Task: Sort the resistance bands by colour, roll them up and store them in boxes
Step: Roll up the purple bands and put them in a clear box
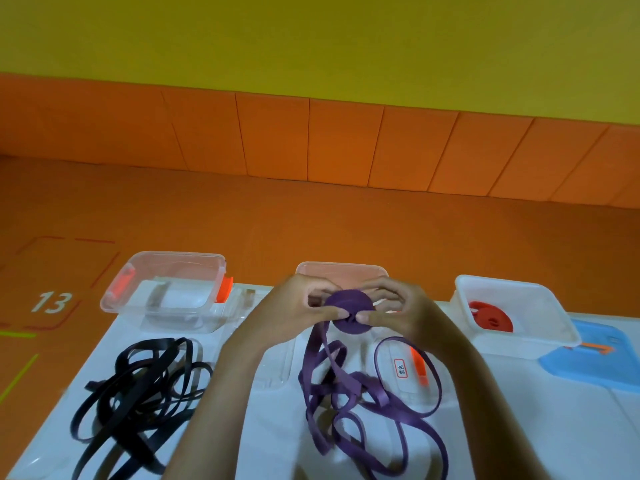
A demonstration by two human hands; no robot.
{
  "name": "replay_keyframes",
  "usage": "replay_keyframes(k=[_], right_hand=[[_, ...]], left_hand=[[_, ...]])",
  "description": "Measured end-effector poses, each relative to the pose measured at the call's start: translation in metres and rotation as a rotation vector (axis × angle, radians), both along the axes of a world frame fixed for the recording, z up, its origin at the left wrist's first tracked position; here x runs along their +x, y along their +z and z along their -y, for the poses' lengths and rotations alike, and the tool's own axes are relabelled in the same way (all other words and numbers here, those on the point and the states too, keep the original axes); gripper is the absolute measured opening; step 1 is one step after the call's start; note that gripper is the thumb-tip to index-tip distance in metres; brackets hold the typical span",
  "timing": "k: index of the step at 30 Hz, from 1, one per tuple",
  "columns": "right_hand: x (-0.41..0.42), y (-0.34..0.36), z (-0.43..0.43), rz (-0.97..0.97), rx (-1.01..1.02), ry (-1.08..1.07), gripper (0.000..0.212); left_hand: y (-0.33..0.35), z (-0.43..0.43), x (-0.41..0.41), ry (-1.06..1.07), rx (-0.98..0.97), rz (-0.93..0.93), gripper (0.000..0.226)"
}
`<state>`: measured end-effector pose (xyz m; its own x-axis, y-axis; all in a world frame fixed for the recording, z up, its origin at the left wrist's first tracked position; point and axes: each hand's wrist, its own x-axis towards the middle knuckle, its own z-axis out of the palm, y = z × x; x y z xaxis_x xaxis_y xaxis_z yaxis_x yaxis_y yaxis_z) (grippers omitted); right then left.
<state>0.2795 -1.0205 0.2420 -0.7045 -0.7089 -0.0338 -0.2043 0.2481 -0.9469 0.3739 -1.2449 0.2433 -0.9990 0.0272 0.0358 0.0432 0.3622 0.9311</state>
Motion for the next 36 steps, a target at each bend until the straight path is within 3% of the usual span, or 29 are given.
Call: replay_keyframes(k=[4,8,12,17,20,23,26,29,33,36], right_hand=[[-0.002,0.008,0.003,0.058,-0.16,-0.091,0.027],[0.002,0.0,0.005,0.23,-0.31,-0.177,0.038],[0.007,-0.013,0.006,0.407,-0.38,-0.102,0.033],[0.002,-0.005,0.002,0.322,-0.352,-0.168,0.04],[0.003,0.007,0.005,0.229,-0.38,-0.233,0.037],[0.004,0.019,0.008,0.231,-0.483,-0.223,0.04],[0.006,0.02,0.01,0.287,-0.556,-0.171,0.029],[0.007,0.011,0.008,0.265,-0.484,-0.118,0.027],[0.001,0.01,0.001,-0.032,-0.128,-0.003,0.04],[0.0,0.012,0.002,-0.188,-0.046,-0.06,0.025]], left_hand=[[0.001,-0.004,-0.002,0.101,0.163,-0.047,0.032],[-0.001,-0.001,-0.004,0.149,0.276,-0.097,0.03],[0.007,0.005,-0.008,0.035,0.206,-0.054,0.025],[0.016,0.008,-0.009,-0.059,0.098,-0.004,0.028],[0.023,0.005,-0.011,-0.011,0.033,-0.066,0.033],[0.026,0.0,-0.013,0.098,0.121,-0.185,0.04],[0.025,-0.002,-0.013,0.162,0.262,-0.226,0.041],[0.022,0.002,-0.01,0.153,0.28,-0.189,0.038],[0.009,0.004,-0.008,0.111,0.135,-0.08,0.029],[0.0,-0.002,-0.009,0.076,0.006,-0.055,0.026]])
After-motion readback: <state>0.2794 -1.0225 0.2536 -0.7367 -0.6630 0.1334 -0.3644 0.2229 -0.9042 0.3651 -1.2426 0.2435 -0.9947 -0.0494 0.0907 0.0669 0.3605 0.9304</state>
